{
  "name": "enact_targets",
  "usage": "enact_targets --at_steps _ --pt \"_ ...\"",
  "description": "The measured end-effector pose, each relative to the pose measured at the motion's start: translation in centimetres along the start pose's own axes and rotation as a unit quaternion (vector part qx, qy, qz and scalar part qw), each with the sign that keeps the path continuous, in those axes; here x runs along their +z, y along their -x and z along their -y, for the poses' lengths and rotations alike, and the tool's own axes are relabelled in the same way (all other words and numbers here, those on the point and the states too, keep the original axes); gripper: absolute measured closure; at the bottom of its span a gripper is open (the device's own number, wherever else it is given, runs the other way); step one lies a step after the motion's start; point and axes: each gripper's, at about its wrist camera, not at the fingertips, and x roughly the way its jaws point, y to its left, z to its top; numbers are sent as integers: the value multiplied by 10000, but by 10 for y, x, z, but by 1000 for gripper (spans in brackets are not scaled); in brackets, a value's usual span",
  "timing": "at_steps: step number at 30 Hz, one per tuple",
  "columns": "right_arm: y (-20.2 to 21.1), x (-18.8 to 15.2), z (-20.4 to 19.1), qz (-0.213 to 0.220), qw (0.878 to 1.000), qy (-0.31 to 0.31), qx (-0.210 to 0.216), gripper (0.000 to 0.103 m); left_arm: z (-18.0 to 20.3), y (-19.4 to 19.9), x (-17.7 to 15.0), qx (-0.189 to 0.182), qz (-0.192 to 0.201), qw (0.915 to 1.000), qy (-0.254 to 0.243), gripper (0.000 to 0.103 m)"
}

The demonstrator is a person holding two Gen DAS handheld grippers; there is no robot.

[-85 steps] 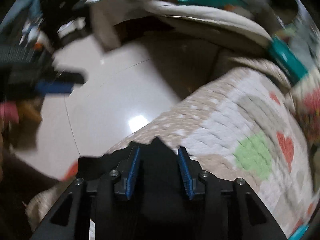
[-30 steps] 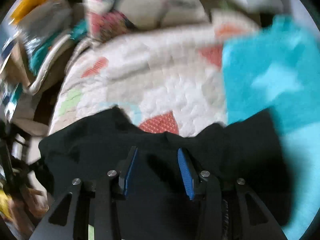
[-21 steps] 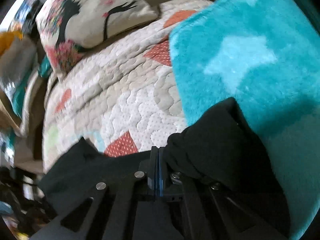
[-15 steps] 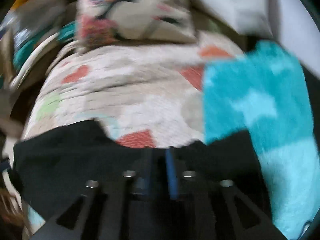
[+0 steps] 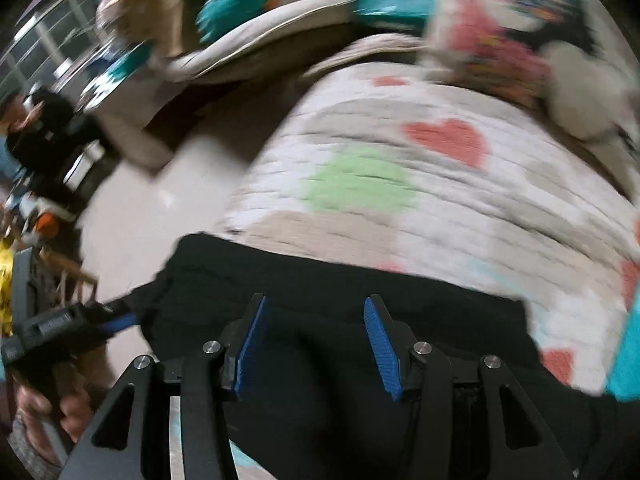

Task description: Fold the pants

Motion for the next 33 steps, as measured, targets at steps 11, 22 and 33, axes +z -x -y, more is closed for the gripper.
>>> enact_targets --at_steps 11,22,33 --pt "-83 54 -93 -891 9860 1406 32 49 -6 -27 -5 302 -167 9990 289 46" --pt "-137 66 -127 -1340 9722 1920 -6 49 -3 -33 -5 409 -130 9981 446 43" --pt "-136 53 -141 -1284 9653 2268 -187 73 12 -29 -1 160 -302 9994 86 87"
